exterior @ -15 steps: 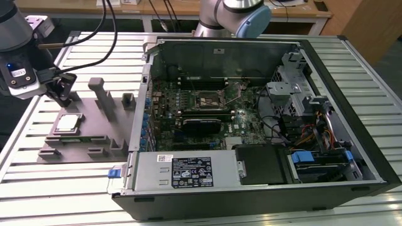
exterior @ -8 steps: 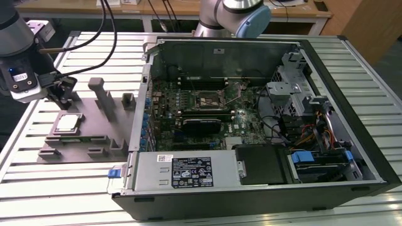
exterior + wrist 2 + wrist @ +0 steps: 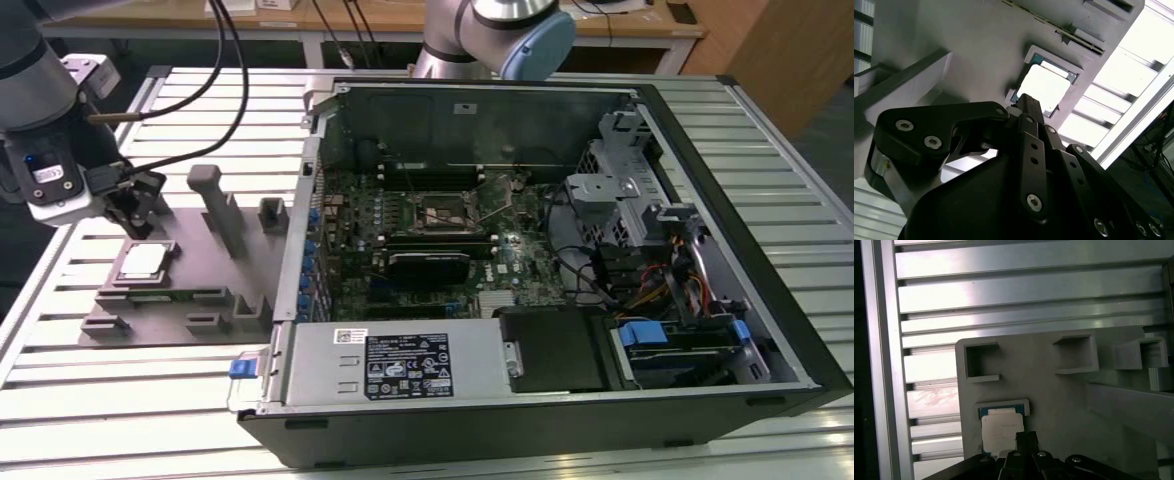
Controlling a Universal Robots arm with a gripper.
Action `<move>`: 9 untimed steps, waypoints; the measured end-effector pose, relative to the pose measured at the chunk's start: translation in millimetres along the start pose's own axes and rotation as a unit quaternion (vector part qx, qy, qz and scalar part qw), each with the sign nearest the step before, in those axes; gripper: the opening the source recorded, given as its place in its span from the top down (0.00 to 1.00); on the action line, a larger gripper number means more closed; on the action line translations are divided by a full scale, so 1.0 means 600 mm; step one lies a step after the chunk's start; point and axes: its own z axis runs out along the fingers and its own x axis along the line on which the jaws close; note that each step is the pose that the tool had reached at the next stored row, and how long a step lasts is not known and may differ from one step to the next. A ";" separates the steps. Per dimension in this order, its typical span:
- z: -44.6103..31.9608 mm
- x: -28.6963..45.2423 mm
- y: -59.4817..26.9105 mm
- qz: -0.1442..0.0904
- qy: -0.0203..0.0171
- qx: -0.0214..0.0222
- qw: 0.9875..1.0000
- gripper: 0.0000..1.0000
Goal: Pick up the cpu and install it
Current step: 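Pick up the cpu and move it towards the insertion slot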
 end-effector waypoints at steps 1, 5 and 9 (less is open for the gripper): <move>0.002 0.000 0.000 0.000 0.000 0.000 1.000 0.89; 0.008 0.004 -0.001 0.000 0.000 0.000 1.000 0.89; 0.015 0.007 -0.002 0.000 0.000 0.000 1.000 0.89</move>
